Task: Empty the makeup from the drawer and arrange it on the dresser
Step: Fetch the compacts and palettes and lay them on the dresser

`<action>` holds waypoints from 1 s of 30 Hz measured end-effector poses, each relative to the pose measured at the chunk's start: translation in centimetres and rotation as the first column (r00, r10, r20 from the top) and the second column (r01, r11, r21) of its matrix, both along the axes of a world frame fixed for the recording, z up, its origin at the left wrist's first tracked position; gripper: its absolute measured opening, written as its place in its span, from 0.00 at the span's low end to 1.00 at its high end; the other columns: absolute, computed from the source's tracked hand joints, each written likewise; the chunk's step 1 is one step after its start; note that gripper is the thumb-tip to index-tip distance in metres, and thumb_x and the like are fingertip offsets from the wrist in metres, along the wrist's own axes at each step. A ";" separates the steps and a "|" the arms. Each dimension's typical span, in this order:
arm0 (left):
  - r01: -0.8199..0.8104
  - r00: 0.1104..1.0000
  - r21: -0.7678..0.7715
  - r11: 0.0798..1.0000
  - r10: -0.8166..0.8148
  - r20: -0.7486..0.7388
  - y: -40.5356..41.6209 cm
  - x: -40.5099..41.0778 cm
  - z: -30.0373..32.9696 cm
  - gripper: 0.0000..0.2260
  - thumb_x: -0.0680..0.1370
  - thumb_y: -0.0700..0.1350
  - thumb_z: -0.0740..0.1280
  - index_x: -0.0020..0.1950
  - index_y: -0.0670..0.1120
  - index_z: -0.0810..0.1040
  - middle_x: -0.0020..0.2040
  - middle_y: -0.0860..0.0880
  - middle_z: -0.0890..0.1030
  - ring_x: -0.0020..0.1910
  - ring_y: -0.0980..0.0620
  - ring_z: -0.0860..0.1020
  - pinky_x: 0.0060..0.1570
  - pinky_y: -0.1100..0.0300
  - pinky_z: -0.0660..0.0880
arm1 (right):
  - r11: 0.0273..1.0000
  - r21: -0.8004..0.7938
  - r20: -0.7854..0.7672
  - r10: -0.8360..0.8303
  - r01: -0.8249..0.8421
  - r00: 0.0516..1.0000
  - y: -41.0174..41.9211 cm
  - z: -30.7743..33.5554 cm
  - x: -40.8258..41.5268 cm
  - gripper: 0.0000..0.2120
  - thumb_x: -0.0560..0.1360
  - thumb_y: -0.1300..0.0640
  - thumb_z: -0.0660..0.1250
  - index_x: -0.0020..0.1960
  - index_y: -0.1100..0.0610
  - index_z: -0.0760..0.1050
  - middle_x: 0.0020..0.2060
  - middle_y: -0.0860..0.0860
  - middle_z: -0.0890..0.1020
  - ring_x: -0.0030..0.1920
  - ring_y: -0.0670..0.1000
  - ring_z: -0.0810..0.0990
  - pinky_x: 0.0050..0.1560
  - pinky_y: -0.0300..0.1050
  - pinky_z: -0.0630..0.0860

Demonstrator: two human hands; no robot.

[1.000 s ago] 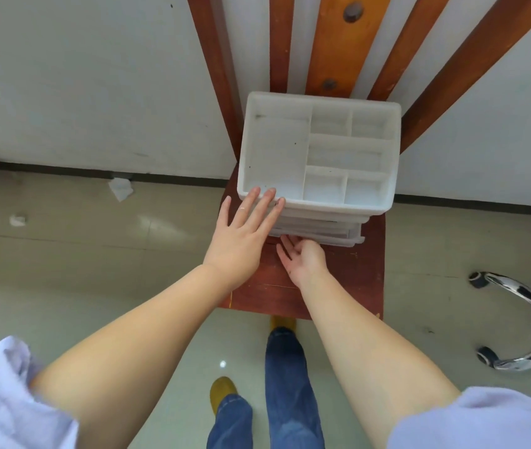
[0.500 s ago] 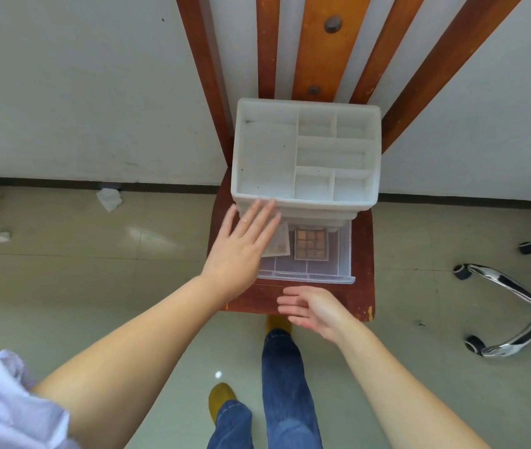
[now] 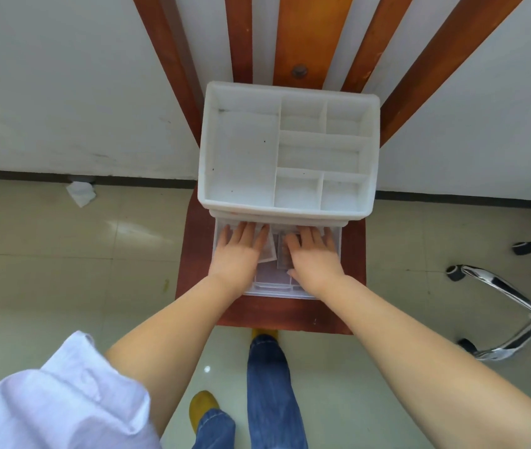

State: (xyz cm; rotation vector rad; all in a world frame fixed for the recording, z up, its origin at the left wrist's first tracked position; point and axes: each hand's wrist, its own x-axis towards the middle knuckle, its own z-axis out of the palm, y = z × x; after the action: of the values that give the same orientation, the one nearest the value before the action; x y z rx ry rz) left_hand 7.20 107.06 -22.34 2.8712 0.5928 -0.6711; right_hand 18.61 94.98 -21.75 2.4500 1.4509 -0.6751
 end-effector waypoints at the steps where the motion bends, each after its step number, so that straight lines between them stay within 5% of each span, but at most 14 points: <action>1: 0.019 1.000 0.009 1.000 -0.019 0.015 0.2 0.1 0.1 0.38 0.75 0.43 0.65 0.77 0.48 0.44 0.75 0.42 0.55 0.74 0.41 0.53 0.72 0.45 0.47 | 0.999 0.014 0.024 0.029 -0.029 0.999 0.0 0.0 0.2 0.31 0.72 0.52 0.68 0.71 0.55 0.60 0.69 0.59 0.63 0.71 0.61 0.58 0.72 0.60 0.50; 5: 0.017 0.998 -0.062 0.998 -0.013 0.069 0.9 -0.4 1.9 0.37 0.73 0.50 0.66 0.77 0.48 0.49 0.67 0.41 0.65 0.66 0.40 0.63 0.67 0.47 0.61 | 0.993 0.099 -0.069 -0.050 0.057 0.996 -0.6 1.9 0.3 0.28 0.71 0.45 0.67 0.66 0.54 0.63 0.60 0.57 0.70 0.62 0.60 0.68 0.61 0.53 0.67; 10: -0.049 0.983 -0.370 0.928 0.110 0.146 1.0 -3.5 6.0 0.41 0.68 0.55 0.67 0.76 0.52 0.51 0.59 0.43 0.68 0.59 0.44 0.66 0.53 0.53 0.72 | 0.921 0.264 -0.306 -0.201 0.286 0.931 -3.5 6.6 -1.4 0.29 0.69 0.44 0.68 0.66 0.52 0.64 0.59 0.54 0.72 0.60 0.55 0.70 0.56 0.47 0.68; 15: -0.169 0.981 -0.575 0.800 0.191 -0.023 -1.3 -8.7 7.4 0.39 0.65 0.62 0.61 0.74 0.52 0.57 0.62 0.44 0.70 0.64 0.44 0.69 0.59 0.56 0.68 | 0.906 0.084 -0.612 -0.281 0.414 0.739 -7.3 8.3 -5.8 0.32 0.69 0.44 0.69 0.69 0.49 0.61 0.62 0.52 0.70 0.63 0.51 0.69 0.58 0.44 0.69; 18: -0.275 0.957 -0.565 0.778 0.163 -0.240 -2.5 -10.2 6.2 0.38 0.69 0.60 0.63 0.75 0.50 0.53 0.65 0.44 0.67 0.66 0.43 0.66 0.62 0.51 0.68 | 0.918 -0.169 -0.586 -0.387 0.360 0.712 -8.4 6.9 -7.4 0.37 0.71 0.43 0.67 0.74 0.50 0.54 0.65 0.54 0.67 0.65 0.55 0.68 0.60 0.47 0.69; 21: -0.326 0.939 -0.544 0.773 0.198 -0.282 -2.5 -9.0 5.5 0.38 0.70 0.58 0.64 0.75 0.48 0.53 0.66 0.42 0.67 0.66 0.42 0.66 0.62 0.50 0.68 | 0.875 -0.214 -0.550 -0.475 0.434 0.687 -8.0 5.8 -6.7 0.35 0.72 0.43 0.66 0.74 0.52 0.56 0.62 0.55 0.69 0.63 0.57 0.70 0.59 0.48 0.69; 23: -0.290 0.950 -0.542 0.789 0.168 -0.263 -2.4 -7.9 5.6 0.33 0.70 0.58 0.64 0.71 0.45 0.60 0.64 0.42 0.69 0.64 0.42 0.68 0.60 0.49 0.69 | 0.876 -0.169 -0.554 -0.463 0.451 0.692 -7.3 5.7 -5.9 0.22 0.71 0.44 0.66 0.61 0.51 0.68 0.54 0.53 0.73 0.57 0.54 0.72 0.54 0.47 0.72; 26: -0.244 0.949 -0.515 0.822 0.092 -0.302 -2.2 -7.2 5.6 0.32 0.70 0.58 0.65 0.70 0.44 0.62 0.63 0.42 0.68 0.64 0.42 0.67 0.60 0.48 0.70 | 0.903 -0.179 -0.560 -0.419 0.390 0.715 -6.6 5.7 -5.2 0.12 0.71 0.45 0.66 0.47 0.50 0.68 0.49 0.51 0.75 0.50 0.52 0.74 0.46 0.44 0.70; 30: -0.229 0.939 -0.488 0.842 0.059 -0.339 -2.1 -7.0 5.4 0.39 0.71 0.58 0.65 0.75 0.45 0.53 0.69 0.41 0.64 0.67 0.41 0.64 0.63 0.48 0.68 | 0.933 -0.223 -0.516 -0.360 0.284 0.777 -6.8 5.8 -4.7 0.25 0.72 0.42 0.64 0.63 0.54 0.66 0.56 0.54 0.71 0.59 0.55 0.70 0.54 0.48 0.70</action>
State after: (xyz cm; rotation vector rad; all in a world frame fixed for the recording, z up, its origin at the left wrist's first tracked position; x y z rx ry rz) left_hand 0.19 104.93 -16.96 2.2056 0.5533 -1.0806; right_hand 13.90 88.17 -15.95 2.5346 1.0741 -1.6121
